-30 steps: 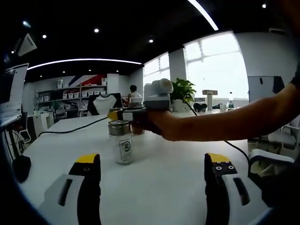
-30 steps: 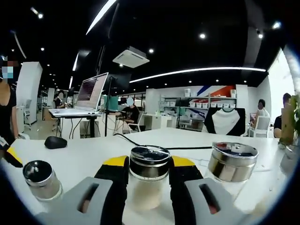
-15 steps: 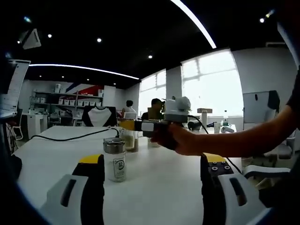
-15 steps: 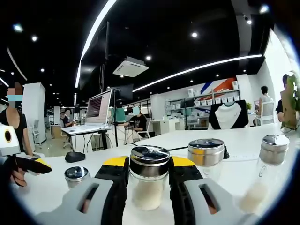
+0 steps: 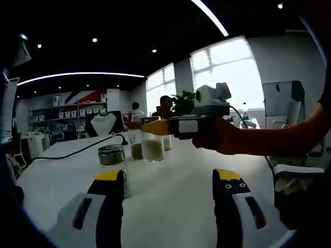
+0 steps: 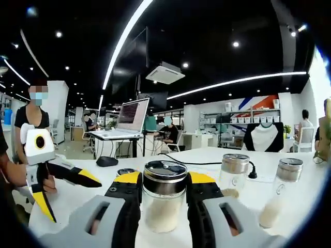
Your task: Rotate the seasoning bottle until the label or dispensing opening points toward the visible target arrow and the bottle remains upright within the marked orientation range
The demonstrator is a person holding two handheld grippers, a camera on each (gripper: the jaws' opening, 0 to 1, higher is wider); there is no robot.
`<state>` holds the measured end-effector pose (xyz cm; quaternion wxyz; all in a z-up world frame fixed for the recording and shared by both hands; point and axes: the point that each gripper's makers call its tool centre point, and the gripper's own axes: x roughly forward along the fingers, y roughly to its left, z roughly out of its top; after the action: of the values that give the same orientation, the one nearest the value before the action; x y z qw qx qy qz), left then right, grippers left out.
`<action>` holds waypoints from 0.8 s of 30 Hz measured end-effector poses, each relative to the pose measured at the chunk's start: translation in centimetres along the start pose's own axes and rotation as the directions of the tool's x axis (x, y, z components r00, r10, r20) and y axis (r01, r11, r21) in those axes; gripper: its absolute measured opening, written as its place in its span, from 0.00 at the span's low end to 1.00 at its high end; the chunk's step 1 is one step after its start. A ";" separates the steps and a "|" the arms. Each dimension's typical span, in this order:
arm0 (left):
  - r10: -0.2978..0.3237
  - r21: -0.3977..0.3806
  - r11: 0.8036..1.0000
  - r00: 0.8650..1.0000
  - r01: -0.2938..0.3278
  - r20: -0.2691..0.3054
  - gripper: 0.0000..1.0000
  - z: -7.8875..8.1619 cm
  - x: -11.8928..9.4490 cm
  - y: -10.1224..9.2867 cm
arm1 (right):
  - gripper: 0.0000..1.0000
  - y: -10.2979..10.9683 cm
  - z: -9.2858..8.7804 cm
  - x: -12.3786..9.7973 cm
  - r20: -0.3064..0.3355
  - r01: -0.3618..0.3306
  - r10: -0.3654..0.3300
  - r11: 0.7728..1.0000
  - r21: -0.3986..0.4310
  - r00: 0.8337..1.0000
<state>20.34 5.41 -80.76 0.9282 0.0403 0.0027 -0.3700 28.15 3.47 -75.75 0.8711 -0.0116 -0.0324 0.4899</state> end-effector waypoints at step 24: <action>-0.134 -0.019 0.991 0.991 0.134 0.030 0.42 0.4 1.0 -3.5 | 0.31 9.4 0.1 -4.1 0.023 -0.267 0.267 0.963 0.026 0.964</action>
<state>18.68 2.16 -80.68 0.9016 0.0251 -0.0039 -0.4319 18.01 4.82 -76.29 0.7969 0.0013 -0.0317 0.6032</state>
